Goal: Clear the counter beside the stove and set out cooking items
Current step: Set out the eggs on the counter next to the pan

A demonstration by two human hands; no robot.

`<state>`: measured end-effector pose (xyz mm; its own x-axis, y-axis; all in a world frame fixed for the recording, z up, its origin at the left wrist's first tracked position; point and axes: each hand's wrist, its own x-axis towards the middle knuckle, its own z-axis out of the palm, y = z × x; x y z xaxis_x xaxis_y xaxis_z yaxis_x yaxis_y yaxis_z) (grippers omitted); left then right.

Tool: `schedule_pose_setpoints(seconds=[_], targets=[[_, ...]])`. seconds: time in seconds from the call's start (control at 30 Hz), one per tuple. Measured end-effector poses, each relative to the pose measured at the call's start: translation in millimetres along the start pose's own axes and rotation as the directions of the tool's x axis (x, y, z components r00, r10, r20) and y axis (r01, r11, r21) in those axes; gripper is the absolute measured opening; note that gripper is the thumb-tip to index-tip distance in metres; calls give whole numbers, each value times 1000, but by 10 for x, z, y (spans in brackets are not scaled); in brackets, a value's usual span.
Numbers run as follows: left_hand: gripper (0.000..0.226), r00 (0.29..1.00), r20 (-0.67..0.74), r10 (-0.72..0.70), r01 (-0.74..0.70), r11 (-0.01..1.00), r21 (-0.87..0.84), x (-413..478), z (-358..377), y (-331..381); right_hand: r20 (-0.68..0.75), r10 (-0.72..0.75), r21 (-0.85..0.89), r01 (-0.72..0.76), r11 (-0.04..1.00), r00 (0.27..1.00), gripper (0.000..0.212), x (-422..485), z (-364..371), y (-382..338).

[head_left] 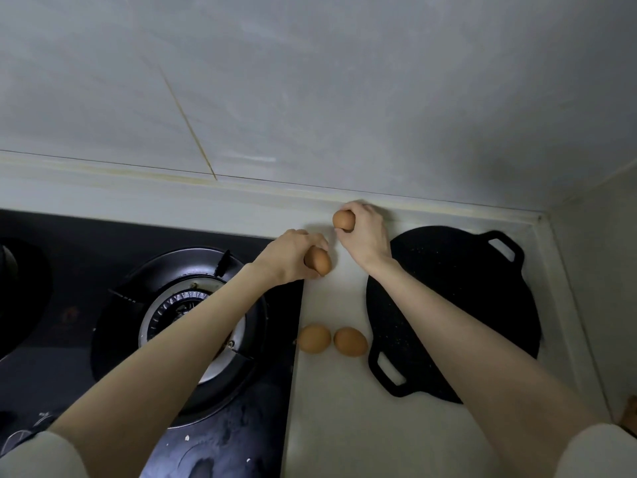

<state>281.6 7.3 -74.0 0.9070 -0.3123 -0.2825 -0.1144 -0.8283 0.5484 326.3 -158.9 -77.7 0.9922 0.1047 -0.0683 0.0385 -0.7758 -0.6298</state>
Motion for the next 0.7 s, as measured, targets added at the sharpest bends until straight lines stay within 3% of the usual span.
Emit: schedule_pose_setpoints(seconds=[0.23, 0.5, 0.7], targets=[[48, 997, -68, 33, -37, 998, -60, -128, -24, 114, -57, 16, 108, -10, 994, 998, 35, -164, -189, -54], [50, 963, -262, 56, -74, 995, -59, -553, -181, 370, -102, -13, 198, 33, 980, 995, 43, -752, -600, -128], [51, 926, -377, 32, -42, 999, -19, -1182, -17, 534, -43, -50, 235, 59, 970, 998, 43, -1462, -723, -103]])
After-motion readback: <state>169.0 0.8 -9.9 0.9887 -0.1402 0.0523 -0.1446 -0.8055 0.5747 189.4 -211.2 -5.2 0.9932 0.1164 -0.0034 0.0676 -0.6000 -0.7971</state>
